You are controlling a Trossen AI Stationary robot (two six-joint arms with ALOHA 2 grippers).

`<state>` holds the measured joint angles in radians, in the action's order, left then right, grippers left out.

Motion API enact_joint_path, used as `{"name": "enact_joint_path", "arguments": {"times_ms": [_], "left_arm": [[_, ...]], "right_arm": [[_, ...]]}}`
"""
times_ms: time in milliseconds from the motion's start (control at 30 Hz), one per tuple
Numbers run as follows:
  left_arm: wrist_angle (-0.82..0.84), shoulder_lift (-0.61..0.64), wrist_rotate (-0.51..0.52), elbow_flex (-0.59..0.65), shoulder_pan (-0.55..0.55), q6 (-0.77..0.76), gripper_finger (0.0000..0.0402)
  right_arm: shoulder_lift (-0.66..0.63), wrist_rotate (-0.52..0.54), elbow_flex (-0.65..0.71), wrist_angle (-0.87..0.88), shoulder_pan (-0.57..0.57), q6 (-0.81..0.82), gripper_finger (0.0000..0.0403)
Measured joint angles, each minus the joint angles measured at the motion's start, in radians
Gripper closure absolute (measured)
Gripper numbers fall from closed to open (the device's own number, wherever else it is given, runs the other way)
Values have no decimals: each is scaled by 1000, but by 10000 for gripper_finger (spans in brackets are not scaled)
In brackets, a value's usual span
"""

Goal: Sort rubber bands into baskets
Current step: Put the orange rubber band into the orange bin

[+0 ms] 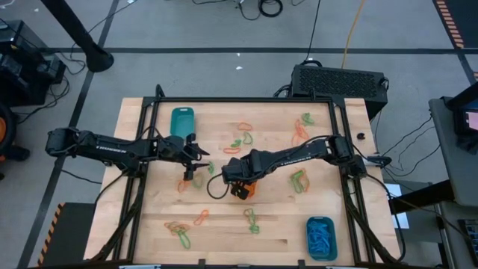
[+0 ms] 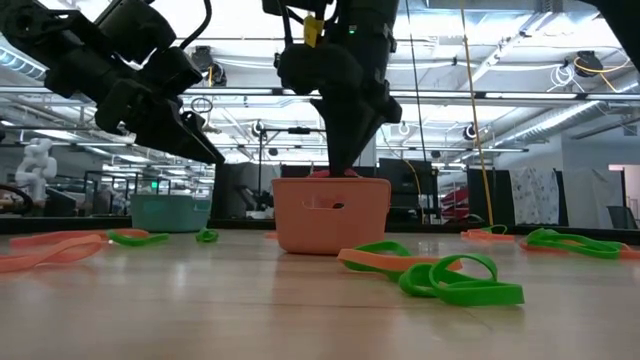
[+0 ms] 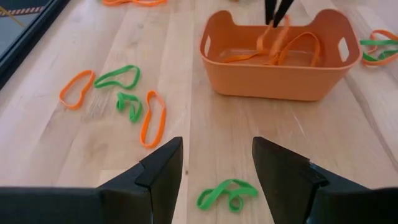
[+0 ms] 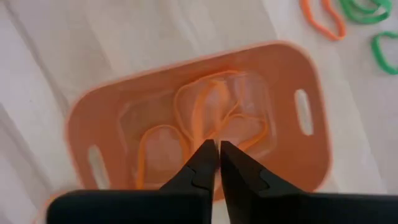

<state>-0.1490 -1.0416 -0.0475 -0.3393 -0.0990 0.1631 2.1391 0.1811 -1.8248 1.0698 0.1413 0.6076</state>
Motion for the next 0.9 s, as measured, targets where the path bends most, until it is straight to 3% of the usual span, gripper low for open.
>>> {"name": "enact_joint_path", "arguments": {"times_ms": [467,600,733,900], "left_arm": [[1,0,-1,0,0,-1,200],[8,0,-59,0,1,-3,200],[25,0,-148,0,2,0,200],[60,0,-159,0,1,0,200]], "right_arm": [[-4,-4,0,32,-2,-46,319],[-18,-4,0,32,1,-62,317],[-25,-7,-1,-50,27,-149,317],[-24,-56,-1,-195,69,-303,317]]}}
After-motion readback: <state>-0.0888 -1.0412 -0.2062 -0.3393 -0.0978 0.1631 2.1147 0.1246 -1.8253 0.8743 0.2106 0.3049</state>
